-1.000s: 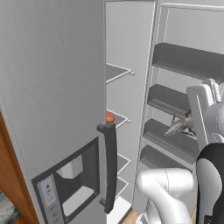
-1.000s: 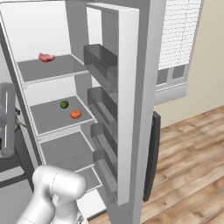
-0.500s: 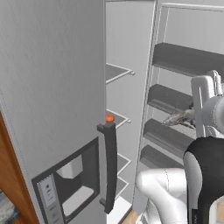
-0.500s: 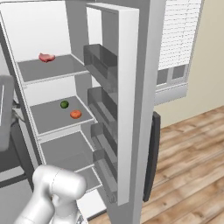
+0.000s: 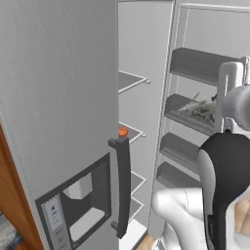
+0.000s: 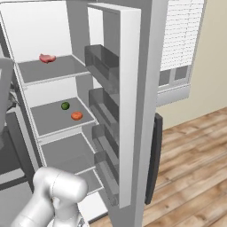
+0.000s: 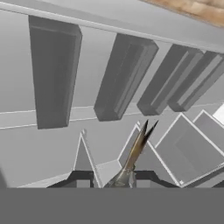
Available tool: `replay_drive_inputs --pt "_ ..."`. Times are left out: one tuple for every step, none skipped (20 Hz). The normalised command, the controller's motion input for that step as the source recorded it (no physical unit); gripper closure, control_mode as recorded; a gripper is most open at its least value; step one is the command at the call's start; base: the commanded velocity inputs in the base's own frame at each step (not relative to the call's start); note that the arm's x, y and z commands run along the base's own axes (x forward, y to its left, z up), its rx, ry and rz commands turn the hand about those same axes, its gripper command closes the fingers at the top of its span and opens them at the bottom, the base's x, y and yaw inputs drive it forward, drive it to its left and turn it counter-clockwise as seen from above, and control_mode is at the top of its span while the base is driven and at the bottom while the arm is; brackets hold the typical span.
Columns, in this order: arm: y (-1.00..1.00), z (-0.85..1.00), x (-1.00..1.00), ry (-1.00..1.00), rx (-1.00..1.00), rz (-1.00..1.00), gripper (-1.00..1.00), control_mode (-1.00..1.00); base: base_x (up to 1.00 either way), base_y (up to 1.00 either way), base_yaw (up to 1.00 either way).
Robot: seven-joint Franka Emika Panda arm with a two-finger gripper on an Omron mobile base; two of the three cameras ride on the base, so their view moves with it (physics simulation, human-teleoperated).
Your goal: Transport the fish and squash to the fridge. Place the fish on the rack containing meat and place the squash on the rack containing the vegetable, ensuring meats and vegetables are on different racks.
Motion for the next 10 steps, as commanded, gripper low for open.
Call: replay_drive_inputs --pt "0.0 0.37 0.31 -0.04 0.0 0.12 1.0 -1.0 0.0 0.0 0.0" --pt "0.0 0.31 0.41 -0.01 0.0 0.13 1.0 -1.0 0.0 0.0 0.0" --pt "0.22 0.26 0.53 0.0 0.0 0.12 1.0 -1.0 0.0 0.0 0.0" --pt "0.22 0.23 0.48 0.0 0.0 0.11 1.0 -1.0 0.0 0.0 0.0" --pt "0.03 0.29 0.5 0.0 0.0 0.1 1.0 -1.0 0.0 0.0 0.0" --pt "0.01 0.29 0.4 0.0 -0.02 0.1 1.0 -1.0 0.0 0.0 0.0" --pt "0.0 0.2 0.55 0.0 0.0 0.15 1.0 -1.0 0.0 0.0 0.0" --pt "0.0 0.11 0.48 0.0 0.0 0.18 1.0 -1.0 0.0 0.0 0.0" --pt "0.0 0.04 0.34 0.0 0.0 0.17 1.0 -1.0 0.0 0.0 0.0" --pt "0.0 0.0 0.24 0.0 -0.01 0.15 1.0 -1.0 0.0 0.0 0.0"
